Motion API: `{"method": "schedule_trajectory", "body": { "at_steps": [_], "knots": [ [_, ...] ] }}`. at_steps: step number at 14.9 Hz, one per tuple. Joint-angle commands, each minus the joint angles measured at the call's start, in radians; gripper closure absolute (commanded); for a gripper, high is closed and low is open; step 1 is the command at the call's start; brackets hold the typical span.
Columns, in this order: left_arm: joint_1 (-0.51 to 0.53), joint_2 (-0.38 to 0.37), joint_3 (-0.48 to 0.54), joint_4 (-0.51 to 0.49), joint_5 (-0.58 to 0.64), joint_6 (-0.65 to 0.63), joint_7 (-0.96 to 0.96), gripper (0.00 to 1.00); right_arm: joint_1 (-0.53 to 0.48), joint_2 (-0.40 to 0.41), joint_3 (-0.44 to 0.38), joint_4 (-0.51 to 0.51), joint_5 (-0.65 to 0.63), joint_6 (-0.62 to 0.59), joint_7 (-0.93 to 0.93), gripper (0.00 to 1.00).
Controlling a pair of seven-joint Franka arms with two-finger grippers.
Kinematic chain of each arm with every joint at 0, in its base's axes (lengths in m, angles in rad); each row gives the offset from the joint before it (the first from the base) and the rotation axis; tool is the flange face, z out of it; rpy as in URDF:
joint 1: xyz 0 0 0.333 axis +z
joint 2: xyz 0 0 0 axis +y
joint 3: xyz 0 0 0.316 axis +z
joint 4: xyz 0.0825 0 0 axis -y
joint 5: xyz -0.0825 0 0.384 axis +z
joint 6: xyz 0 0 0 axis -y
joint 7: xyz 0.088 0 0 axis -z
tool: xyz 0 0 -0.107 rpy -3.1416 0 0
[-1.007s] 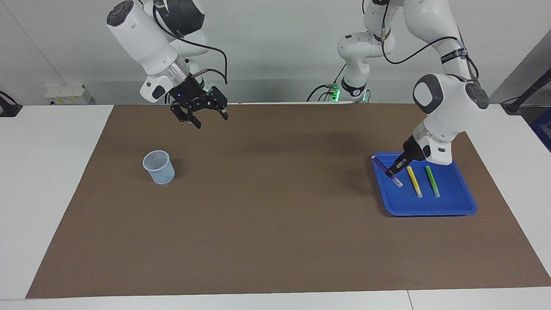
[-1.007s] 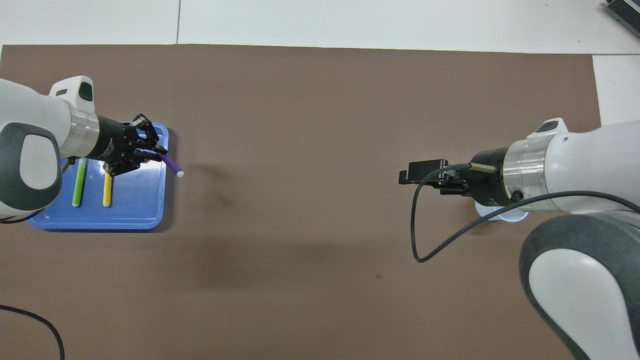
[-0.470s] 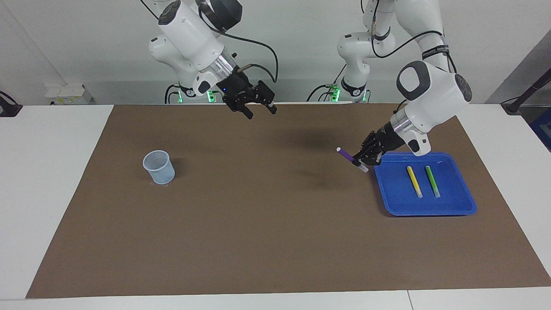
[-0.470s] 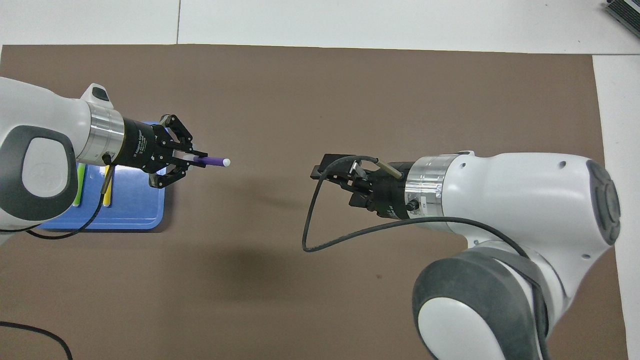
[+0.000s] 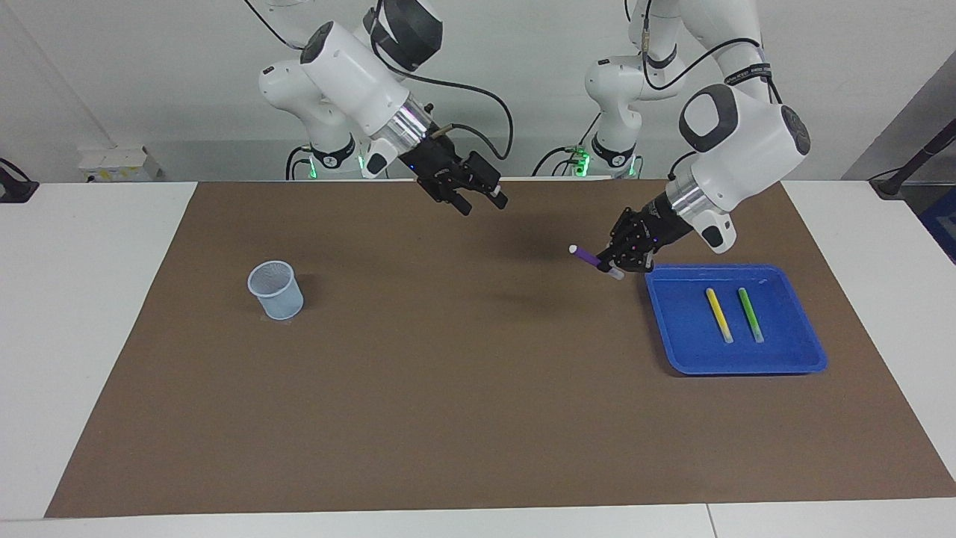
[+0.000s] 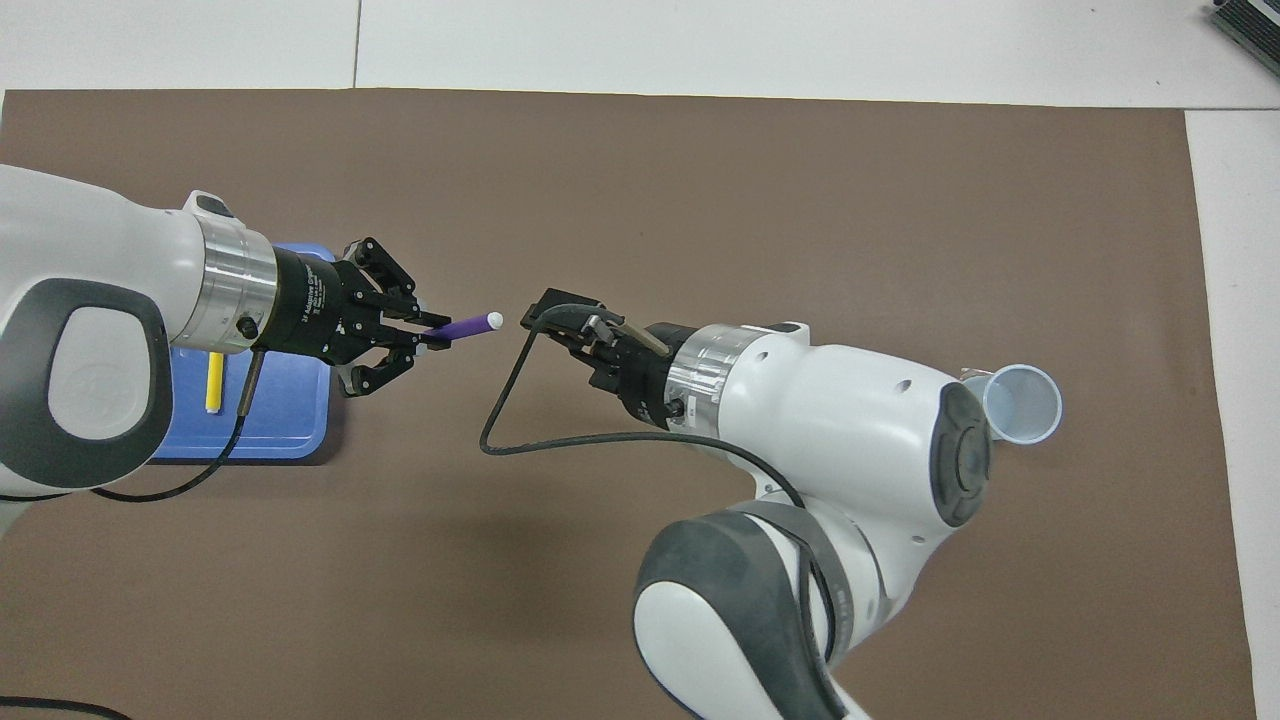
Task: Transfer and insert pens with both arms
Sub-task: 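Lift the purple pen with the left gripper while the right gripper approaches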
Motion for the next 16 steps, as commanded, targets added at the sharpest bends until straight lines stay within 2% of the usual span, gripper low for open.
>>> {"method": "schedule_trajectory", "body": {
  "at_steps": [1, 6, 11, 16],
  "knots": [
    [-0.005, -0.053, 0.008, -0.055, -0.031, -0.009, -0.019, 1.00, 0.000, 0.056, -0.004, 0.083, 0.020, 0.000, 0.009, 0.00],
    [-0.017, -0.067, 0.009, -0.058, -0.031, -0.020, -0.021, 1.00, 0.032, 0.061, -0.004, 0.109, 0.012, 0.012, 0.049, 0.14],
    [-0.039, -0.069, 0.009, -0.057, -0.031, -0.026, -0.010, 1.00, 0.066, 0.079, -0.004, 0.108, 0.005, 0.032, 0.038, 0.18],
    [-0.039, -0.072, 0.009, -0.058, -0.030, -0.029, -0.013, 1.00, 0.066, 0.084, -0.004, 0.105, 0.005, 0.032, 0.030, 0.45]
  ]
}}
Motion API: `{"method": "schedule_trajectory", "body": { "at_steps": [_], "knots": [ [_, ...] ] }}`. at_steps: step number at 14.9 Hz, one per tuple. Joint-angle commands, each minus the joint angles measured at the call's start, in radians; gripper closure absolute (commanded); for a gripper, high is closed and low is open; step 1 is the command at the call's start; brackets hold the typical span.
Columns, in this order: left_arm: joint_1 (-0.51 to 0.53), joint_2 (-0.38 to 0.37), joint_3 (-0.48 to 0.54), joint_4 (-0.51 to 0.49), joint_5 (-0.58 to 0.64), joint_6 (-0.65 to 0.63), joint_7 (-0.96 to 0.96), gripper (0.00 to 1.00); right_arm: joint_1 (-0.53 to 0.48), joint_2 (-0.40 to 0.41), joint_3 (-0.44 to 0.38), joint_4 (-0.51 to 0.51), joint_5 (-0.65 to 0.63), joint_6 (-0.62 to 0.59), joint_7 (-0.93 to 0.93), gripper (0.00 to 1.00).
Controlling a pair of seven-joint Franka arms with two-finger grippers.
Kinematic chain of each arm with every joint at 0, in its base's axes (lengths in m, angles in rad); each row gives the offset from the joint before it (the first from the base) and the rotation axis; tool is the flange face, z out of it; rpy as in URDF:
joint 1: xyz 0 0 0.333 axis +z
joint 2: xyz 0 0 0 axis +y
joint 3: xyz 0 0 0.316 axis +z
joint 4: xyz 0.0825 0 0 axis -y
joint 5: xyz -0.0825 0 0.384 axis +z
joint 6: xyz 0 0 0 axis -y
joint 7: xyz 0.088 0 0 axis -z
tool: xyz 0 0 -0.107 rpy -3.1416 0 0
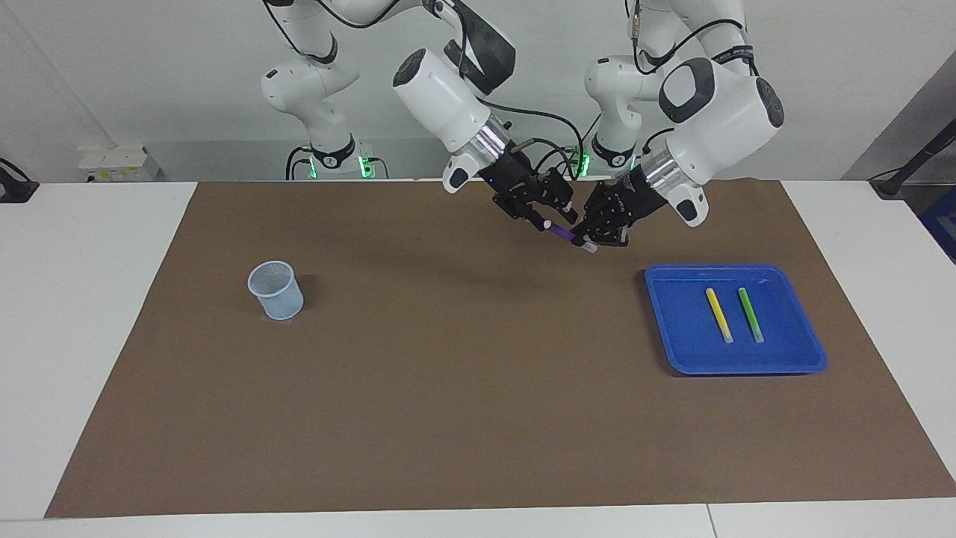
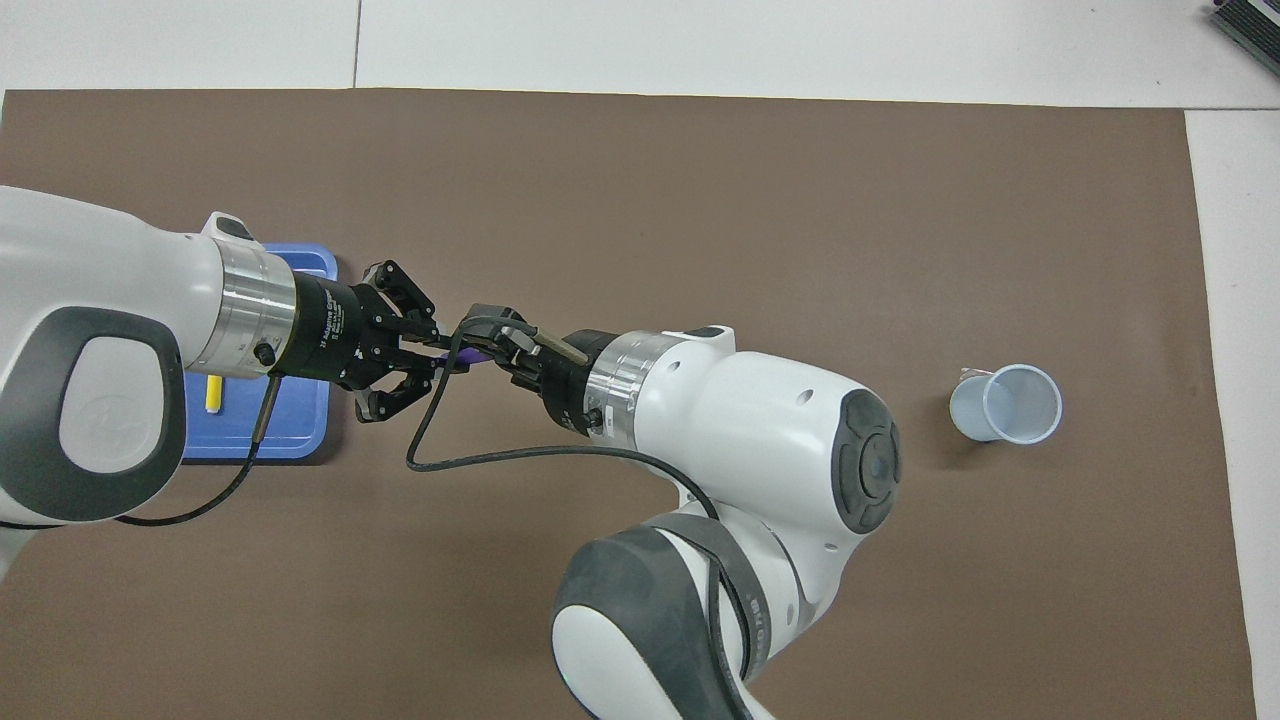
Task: Transfer and insert pens with both arms
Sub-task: 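Grasp the purple pen tip with the right gripper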
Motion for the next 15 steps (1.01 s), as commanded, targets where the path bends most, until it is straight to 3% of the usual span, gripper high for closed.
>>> {"method": "schedule_trajectory", "body": {
  "at_steps": [1, 4, 10, 12, 15],
  "knots": [
    [-0.010, -0.032, 0.011, -0.024, -0.014, -0.012, -0.007, 1.00, -0.001, 0.012, -0.001, 0.013, 0.004, 0.015, -0.011, 0.50],
    [-0.010, -0.038, 0.011, -0.026, -0.014, -0.020, -0.002, 1.00, -0.006, 0.014, -0.001, 0.013, 0.004, 0.015, -0.021, 0.58],
    [-0.010, -0.039, 0.011, -0.026, -0.014, -0.021, 0.003, 1.00, -0.015, 0.015, -0.001, 0.012, 0.006, 0.015, -0.039, 0.64],
    [-0.010, -0.039, 0.011, -0.026, -0.014, -0.021, 0.003, 1.00, -0.015, 0.015, -0.001, 0.012, 0.004, 0.015, -0.039, 0.72],
    [-0.010, -0.039, 0.011, -0.026, -0.014, -0.021, 0.003, 1.00, -0.013, 0.015, -0.001, 0.006, 0.006, 0.015, -0.037, 0.94]
  ]
}}
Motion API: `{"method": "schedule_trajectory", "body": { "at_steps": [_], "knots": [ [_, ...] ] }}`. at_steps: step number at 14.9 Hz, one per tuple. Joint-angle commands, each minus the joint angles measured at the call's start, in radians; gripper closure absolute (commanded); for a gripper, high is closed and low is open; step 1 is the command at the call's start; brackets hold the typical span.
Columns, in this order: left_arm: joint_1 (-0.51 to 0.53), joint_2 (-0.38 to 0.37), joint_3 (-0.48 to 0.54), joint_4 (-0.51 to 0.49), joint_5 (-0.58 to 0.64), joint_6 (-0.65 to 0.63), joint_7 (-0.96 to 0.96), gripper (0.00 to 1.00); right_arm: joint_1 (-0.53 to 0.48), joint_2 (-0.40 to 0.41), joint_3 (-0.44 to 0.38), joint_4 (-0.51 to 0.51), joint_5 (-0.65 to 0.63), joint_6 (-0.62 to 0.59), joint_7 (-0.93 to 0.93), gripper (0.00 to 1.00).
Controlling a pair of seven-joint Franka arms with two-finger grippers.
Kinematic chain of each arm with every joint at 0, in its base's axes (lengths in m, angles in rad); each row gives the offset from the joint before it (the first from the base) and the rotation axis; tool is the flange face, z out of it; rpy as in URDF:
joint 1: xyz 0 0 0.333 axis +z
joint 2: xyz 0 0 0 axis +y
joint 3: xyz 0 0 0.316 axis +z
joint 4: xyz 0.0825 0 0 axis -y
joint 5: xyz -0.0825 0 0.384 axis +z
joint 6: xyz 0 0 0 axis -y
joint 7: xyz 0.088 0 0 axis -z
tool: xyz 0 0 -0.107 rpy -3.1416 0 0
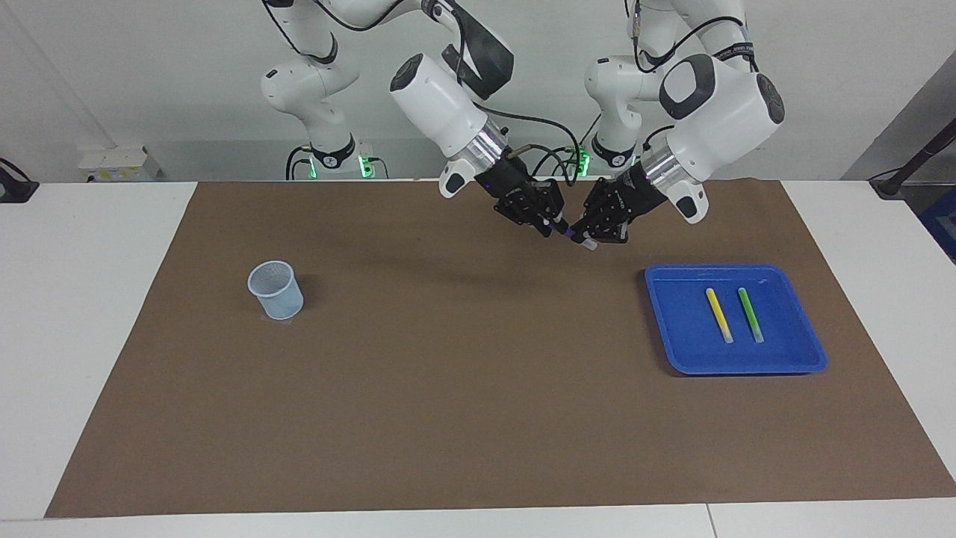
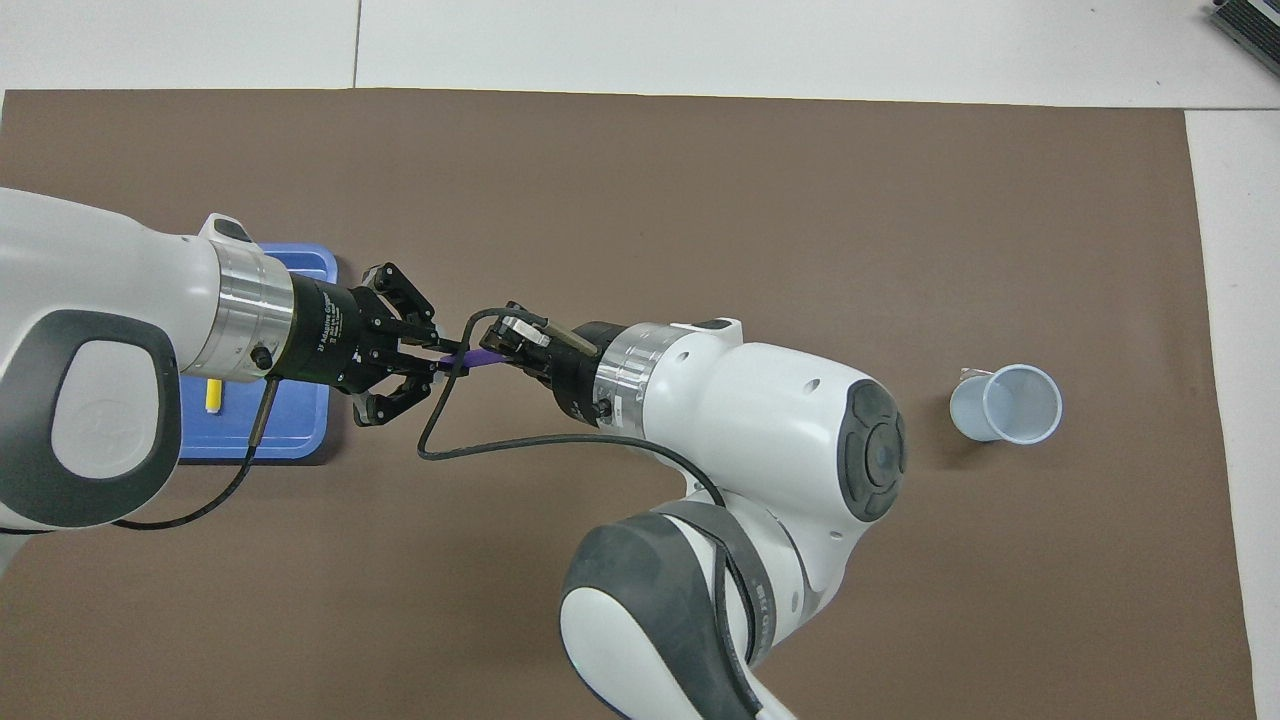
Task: Transfer and insert pens with both arms
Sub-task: 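Grasp the purple pen tip with the right gripper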
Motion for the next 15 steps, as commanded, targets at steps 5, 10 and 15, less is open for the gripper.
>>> {"method": "schedule_trajectory", "body": {
  "at_steps": [5, 10, 15],
  "knots": [
    [-0.012, -0.032, 0.010, -0.025, -0.013, -0.012, 0.002, 1.00, -0.008, 0.011, 0.006, 0.005, 0.008, 0.015, -0.019, 1.00],
    [-0.016, -0.037, 0.010, -0.027, -0.010, -0.006, 0.015, 0.50, -0.011, 0.010, 0.006, 0.005, 0.006, 0.010, -0.025, 1.00],
    [-0.012, -0.064, 0.012, -0.039, -0.010, 0.000, 0.024, 0.45, -0.052, 0.005, 0.003, 0.000, 0.005, -0.066, -0.139, 1.00]
  ]
}}
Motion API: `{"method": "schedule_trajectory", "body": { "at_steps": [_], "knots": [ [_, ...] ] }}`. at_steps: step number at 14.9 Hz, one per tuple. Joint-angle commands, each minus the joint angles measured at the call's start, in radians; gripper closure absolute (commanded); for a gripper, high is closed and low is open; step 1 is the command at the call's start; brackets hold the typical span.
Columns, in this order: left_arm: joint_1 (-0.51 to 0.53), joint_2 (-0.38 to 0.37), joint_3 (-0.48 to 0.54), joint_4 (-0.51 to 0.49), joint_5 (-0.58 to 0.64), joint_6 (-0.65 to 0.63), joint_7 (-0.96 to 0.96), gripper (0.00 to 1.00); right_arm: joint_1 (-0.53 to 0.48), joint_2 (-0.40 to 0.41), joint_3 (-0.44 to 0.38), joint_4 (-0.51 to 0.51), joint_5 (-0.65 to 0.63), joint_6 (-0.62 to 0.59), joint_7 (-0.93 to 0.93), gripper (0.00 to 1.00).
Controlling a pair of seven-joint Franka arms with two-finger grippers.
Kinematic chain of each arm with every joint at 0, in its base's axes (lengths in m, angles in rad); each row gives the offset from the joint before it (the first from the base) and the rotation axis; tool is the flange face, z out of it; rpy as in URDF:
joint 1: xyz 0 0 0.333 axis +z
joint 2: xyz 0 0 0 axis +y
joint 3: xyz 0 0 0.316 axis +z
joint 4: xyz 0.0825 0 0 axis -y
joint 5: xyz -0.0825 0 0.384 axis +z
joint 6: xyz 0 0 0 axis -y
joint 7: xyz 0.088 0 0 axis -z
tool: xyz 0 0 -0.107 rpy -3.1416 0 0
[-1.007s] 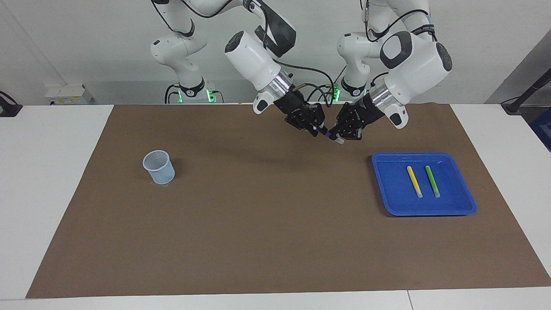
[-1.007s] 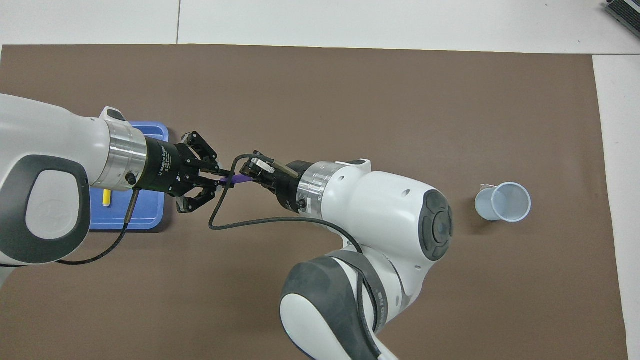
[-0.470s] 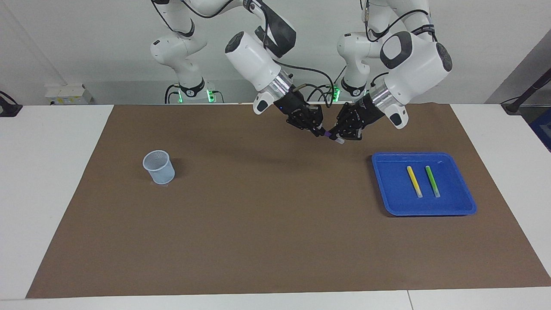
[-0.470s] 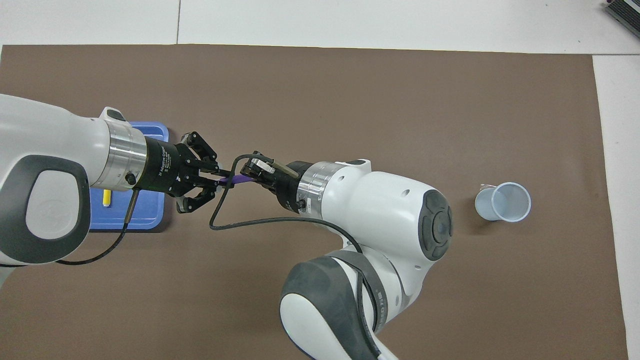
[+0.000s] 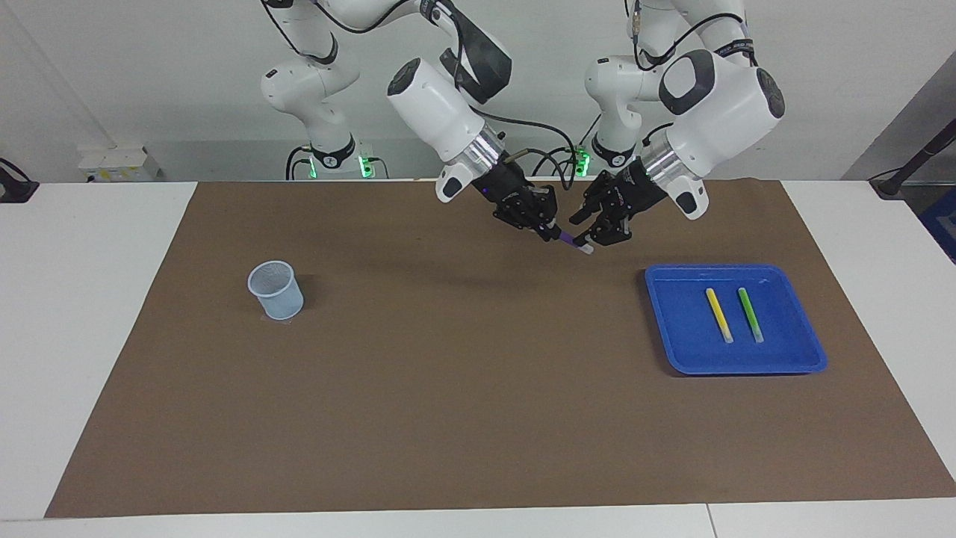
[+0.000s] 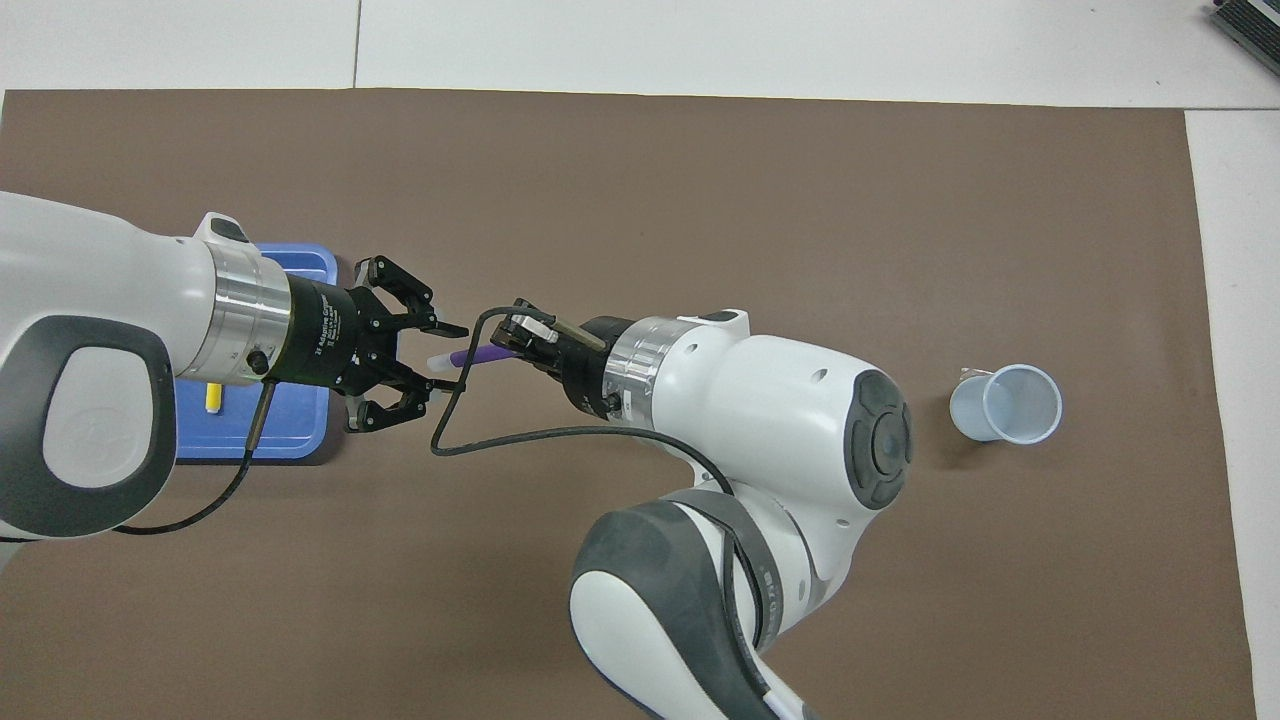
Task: Transfer and insert pens with both arms
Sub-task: 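Grasp the purple pen tip with the right gripper, then open the left gripper while the right gripper pulls the pen away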
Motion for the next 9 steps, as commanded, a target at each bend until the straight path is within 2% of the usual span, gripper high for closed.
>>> {"method": "schedule_trajectory", "body": {
  "at_steps": [1, 3, 4, 7, 9],
  "knots": [
    [-0.009, -0.047, 0.012, -0.043, -0.008, 0.000, 0.029, 0.46, -0.043, -0.001, 0.004, 0.003, 0.005, -0.064, -0.109, 1.00],
    [0.000, -0.055, 0.014, -0.055, -0.003, -0.011, 0.161, 0.53, -0.068, -0.005, 0.001, 0.003, 0.000, -0.124, -0.178, 1.00],
    [0.002, -0.060, 0.017, -0.063, 0.000, -0.013, 0.243, 0.53, -0.088, -0.007, 0.001, 0.003, -0.024, -0.159, -0.214, 1.00],
    [0.063, -0.070, 0.020, -0.072, 0.111, -0.083, 0.552, 0.56, -0.155, -0.025, 0.002, 0.015, -0.185, -0.309, -0.287, 1.00],
    [0.094, -0.073, 0.021, -0.070, 0.173, -0.128, 0.770, 0.57, -0.184, -0.039, 0.001, 0.015, -0.213, -0.372, -0.350, 1.00]
  ]
}}
